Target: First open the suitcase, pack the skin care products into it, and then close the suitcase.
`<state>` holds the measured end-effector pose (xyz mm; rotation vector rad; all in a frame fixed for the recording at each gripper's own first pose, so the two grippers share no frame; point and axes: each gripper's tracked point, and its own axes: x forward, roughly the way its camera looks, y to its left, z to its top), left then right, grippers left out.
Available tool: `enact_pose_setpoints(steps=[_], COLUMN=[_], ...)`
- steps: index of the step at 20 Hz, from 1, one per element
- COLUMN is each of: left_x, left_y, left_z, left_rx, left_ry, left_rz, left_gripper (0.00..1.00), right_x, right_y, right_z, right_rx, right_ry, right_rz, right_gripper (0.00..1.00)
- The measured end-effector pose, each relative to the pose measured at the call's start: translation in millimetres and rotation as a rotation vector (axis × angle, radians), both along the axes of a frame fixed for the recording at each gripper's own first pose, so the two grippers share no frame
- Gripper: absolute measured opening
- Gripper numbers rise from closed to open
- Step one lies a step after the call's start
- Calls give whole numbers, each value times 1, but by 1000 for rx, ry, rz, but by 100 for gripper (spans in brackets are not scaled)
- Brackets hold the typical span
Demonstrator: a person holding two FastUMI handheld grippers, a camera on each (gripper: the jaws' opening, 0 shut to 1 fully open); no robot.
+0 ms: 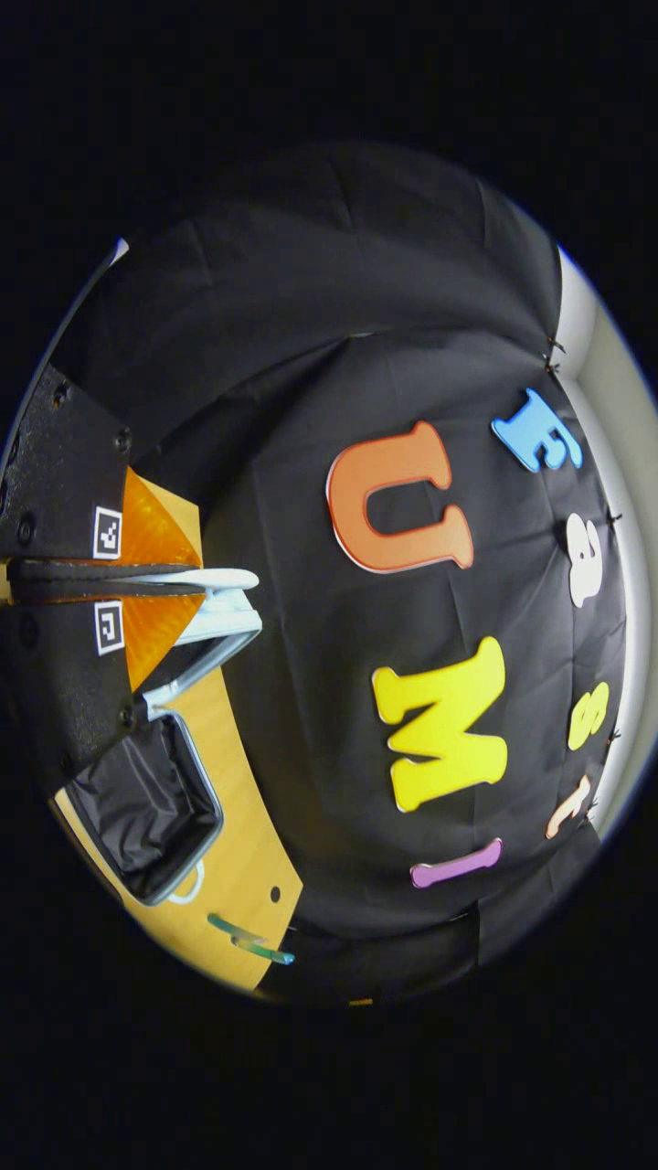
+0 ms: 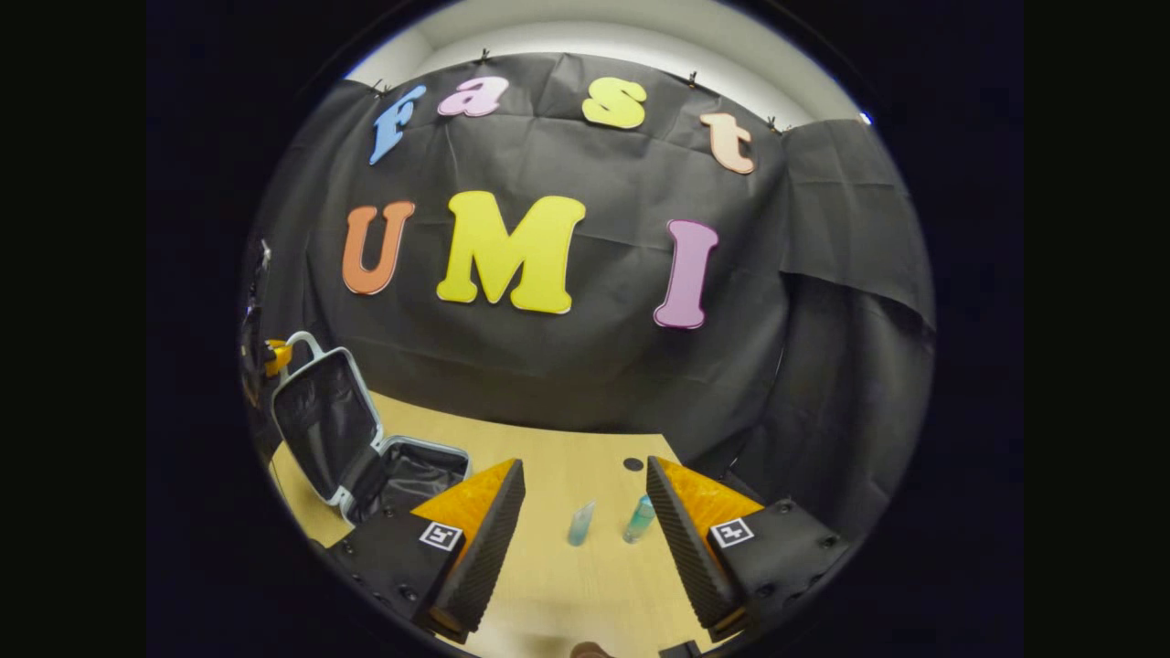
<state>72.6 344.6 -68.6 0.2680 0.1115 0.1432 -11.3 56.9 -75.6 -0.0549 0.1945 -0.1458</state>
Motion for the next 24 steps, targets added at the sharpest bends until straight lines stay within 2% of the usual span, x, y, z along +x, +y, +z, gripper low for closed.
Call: enact_pose_setpoints(steps=[4, 8, 11, 16, 17, 20, 21, 22, 23, 24], left_x=[9, 14, 12, 15, 13, 12, 12, 7, 3, 0], left_y=[57, 108, 122, 124, 124, 134, 139, 141, 137, 130], left_z=[-53, -128, -172, -210, -219, -221, -221, -219, -215, -205], left_rx=[-53, -95, -143, -250, -264, -286, -276, -273, -275, -278], left_ry=[38, 168, 243, 304, 325, 308, 310, 309, 308, 296], left_rz=[36, 107, 151, 161, 165, 203, 212, 212, 203, 185], left_gripper=[3, 3, 3, 4, 1, 19, 39, 35, 57, 54], right_x=[1, 7, 11, 18, 20, 19, 19, 18, 17, 16], right_y=[15, 30, 37, 47, 49, 54, 55, 53, 50, 47], right_z=[-2, -5, -7, -17, -19, -19, -18, -16, -17, -17], right_rx=[-19, -37, -65, -84, -85, -94, -94, -97, -94, -86], right_ry=[27, 53, 62, 91, 99, 95, 90, 84, 79, 72], right_rz=[9, 26, 29, 46, 53, 73, 82, 85, 91, 95], right_gripper=[80, 80, 80, 80, 80, 80, 80, 79, 80, 80])
